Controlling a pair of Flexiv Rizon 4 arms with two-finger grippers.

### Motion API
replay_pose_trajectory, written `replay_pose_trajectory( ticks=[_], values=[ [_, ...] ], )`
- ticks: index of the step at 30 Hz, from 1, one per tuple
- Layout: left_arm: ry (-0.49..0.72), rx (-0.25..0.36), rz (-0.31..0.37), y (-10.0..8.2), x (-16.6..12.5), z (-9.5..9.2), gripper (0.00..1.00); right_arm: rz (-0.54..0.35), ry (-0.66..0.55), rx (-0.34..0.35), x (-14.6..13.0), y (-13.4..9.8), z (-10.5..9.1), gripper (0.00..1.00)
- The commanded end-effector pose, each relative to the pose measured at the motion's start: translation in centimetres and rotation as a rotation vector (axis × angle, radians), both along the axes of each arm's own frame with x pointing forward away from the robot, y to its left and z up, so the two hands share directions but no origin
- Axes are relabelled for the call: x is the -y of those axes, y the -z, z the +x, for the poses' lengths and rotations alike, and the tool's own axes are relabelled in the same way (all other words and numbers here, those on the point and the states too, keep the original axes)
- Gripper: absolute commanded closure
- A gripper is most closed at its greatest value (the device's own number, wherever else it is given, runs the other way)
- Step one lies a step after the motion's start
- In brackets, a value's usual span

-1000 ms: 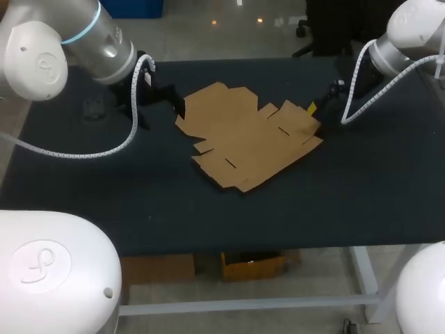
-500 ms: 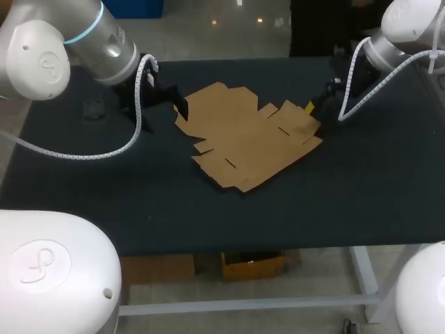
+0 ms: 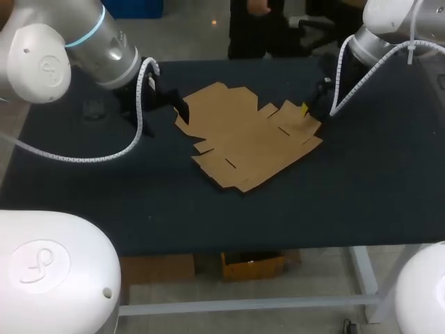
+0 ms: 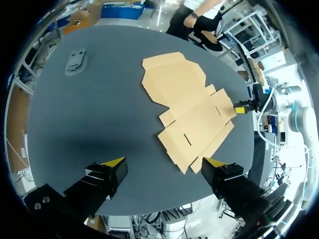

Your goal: Assemble the packaging by folding the flat box into shape, placing the metal phone stand inside, and closing the box properly

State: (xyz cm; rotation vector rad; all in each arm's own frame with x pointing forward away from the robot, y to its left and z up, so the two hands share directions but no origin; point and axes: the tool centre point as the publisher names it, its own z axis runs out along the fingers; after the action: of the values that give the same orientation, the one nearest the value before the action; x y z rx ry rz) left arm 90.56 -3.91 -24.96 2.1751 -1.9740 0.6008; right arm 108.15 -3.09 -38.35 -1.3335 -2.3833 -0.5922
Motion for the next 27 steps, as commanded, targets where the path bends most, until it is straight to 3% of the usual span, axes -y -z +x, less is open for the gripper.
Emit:
replay_pose_trajectory(
  ticks=[1,3,5,17,19,21,27],
  values=[
    [-0.004,0.009,0.007,0.0,0.2,-0.6,0.00,-0.026,-0.044,-0.094,-0.2,1.1,1.4,0.13],
    [-0.004,0.009,0.008,0.0,0.2,-0.7,0.00,-0.034,-0.052,-0.107,-0.5,1.4,1.6,0.26],
    [-0.010,0.007,0.008,0.1,0.1,-0.8,0.00,-0.036,-0.060,-0.114,-0.9,1.5,1.7,0.49],
    [-0.040,-0.015,0.002,1.1,-0.4,-0.8,0.00,-0.050,-0.084,-0.165,-2.3,2.4,0.8,0.71],
    [-0.041,-0.016,0.000,1.3,-0.5,-0.8,0.00,-0.048,-0.081,-0.172,-2.4,2.5,0.4,0.80],
    [-0.041,-0.017,-0.003,1.4,-0.5,-0.9,0.00,-0.035,-0.068,-0.170,-2.3,2.5,0.0,1.00],
    [-0.043,-0.020,-0.003,1.6,-0.6,-1.1,0.00,0.005,-0.010,-0.135,-1.9,2.2,-1.6,1.00]
  ],
)
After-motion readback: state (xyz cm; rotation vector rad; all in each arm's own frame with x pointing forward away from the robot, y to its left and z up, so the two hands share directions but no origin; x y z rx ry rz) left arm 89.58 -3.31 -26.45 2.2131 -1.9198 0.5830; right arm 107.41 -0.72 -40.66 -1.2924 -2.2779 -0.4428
